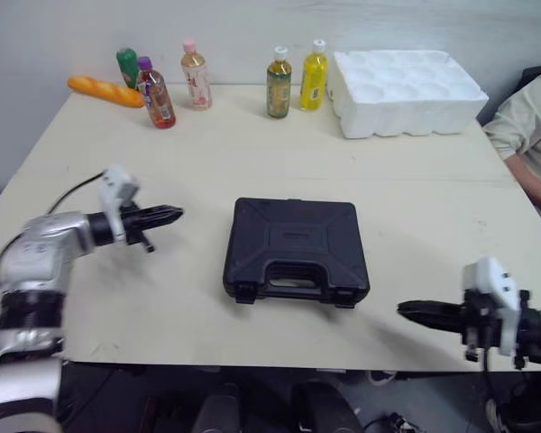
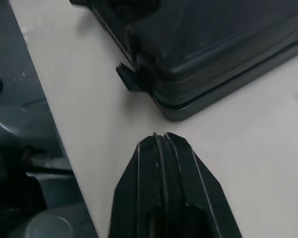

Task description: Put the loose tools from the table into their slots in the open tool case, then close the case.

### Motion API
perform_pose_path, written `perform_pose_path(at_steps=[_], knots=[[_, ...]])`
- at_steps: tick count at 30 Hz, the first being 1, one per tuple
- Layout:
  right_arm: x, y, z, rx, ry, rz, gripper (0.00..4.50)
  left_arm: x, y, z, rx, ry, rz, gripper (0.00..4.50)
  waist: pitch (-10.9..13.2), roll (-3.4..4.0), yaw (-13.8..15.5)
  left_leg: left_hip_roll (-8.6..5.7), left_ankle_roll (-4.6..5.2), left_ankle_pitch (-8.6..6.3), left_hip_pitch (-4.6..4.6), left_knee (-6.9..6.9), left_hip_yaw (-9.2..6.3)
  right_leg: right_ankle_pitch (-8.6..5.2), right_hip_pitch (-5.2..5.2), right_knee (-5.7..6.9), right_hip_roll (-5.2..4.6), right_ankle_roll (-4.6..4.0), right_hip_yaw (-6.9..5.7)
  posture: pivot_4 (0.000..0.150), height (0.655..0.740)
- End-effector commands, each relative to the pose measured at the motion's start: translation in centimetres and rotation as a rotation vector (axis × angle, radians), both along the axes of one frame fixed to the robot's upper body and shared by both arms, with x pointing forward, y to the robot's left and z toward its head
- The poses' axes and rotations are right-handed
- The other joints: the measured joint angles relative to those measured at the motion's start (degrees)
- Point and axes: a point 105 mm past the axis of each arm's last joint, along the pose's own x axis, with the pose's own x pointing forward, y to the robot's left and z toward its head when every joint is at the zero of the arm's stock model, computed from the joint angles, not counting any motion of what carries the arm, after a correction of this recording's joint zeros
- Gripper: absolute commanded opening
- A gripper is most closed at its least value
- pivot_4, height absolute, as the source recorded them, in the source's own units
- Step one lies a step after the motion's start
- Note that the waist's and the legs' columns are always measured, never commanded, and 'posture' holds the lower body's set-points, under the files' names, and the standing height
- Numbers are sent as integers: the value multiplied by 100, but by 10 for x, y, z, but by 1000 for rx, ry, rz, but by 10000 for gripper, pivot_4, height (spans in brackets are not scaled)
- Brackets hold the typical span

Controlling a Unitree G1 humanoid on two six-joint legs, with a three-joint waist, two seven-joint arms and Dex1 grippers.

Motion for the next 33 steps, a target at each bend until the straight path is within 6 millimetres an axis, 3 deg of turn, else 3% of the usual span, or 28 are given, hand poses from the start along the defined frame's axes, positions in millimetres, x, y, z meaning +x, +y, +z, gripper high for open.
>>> perform_pose_path(at_steps=[1,8,17,25,33], knots=[[5,11,-13,-49,-10,23,0,26,-20,2,16,-9,23,590,1,-2,14,0,-14,8,-2,6,4,0,-1,13,2,2,3,1500,7400],[20,27,-22,-32,-20,50,0,59,-72,0,89,-44,-12,590,13,-25,11,0,-14,7,-17,42,9,5,-3,7,2,15,7,1500,7400],[35,24,-32,-76,-63,56,0,72,-100,0,115,-51,-39,590,20,-37,20,0,-17,7,-17,42,11,5,-6,9,2,16,4,1500,7400],[57,17,-22,-91,-148,6,0,48,-108,-8,138,-35,-284,590,20,-37,15,0,-22,10,-17,44,12,5,-7,12,2,15,4,1500,7400],[66,9,-12,-81,-176,-22,0,1,-95,-22,227,-10,-527,590,20,-36,8,3,-25,10,-16,39,10,5,-8,20,2,15,7,1500,7400]])
